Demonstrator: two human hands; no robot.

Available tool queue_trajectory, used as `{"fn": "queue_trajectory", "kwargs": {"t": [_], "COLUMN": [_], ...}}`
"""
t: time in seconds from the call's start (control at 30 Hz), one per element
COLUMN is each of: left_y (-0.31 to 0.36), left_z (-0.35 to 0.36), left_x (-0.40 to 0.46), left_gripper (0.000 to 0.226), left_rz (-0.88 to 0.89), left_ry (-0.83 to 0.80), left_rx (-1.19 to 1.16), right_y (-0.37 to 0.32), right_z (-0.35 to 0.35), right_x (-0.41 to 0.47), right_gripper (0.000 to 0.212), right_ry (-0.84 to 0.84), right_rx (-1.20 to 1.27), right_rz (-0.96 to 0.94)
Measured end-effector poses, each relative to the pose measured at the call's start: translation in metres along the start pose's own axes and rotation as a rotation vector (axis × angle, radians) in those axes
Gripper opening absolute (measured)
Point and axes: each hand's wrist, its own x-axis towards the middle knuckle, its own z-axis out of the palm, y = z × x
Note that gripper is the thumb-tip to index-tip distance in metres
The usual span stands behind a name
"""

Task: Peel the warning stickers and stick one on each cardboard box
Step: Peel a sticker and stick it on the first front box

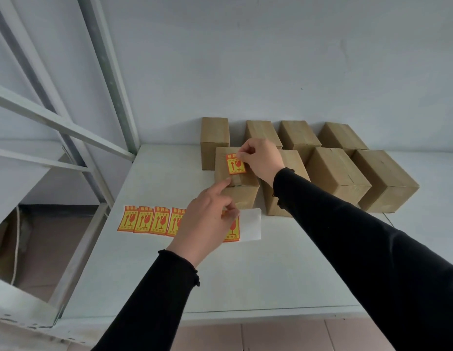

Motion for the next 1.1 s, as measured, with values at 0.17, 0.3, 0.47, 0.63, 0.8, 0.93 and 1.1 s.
{"fn": "queue_trajectory", "kwargs": {"t": [0.17,0.3,0.47,0.63,0.8,0.93,1.1], "left_y": [-0.003,-0.006,-0.022,-0.016,-0.005,-0.008,-0.010], "left_z": [0.001,-0.008,-0.004,0.000,-0.012,-0.013,-0.005], "left_x": [0.002,0.006,0.006,0.011,0.035,0.062,0.079], "left_gripper": [0.021,0.021,0.019,0.022,0.026,0.058,0.075], "left_rz": [-0.001,0.018,-0.144,-0.231,-0.305,-0.428,-0.489], "left_ry": [0.044,0.113,-0.087,-0.067,0.315,0.215,0.049], "left_rx": [-0.006,0.004,-0.042,-0.138,-0.416,-0.579,-0.654], "right_y": [0.000,0.004,0.008,0.008,0.007,0.009,0.007], "right_z": [0.006,0.006,0.005,0.005,0.004,0.005,0.008], "right_x": [0.003,0.005,0.007,0.008,0.007,0.007,0.006], "right_gripper": [0.011,0.011,0.012,0.012,0.013,0.011,0.010], "right_ry": [0.015,0.022,-0.005,-0.004,-0.004,0.001,0.019], "right_rx": [0.002,0.003,0.020,0.024,0.012,0.012,0.006], "right_rz": [0.014,0.006,0.001,-0.010,-0.018,-0.017,-0.034]}}
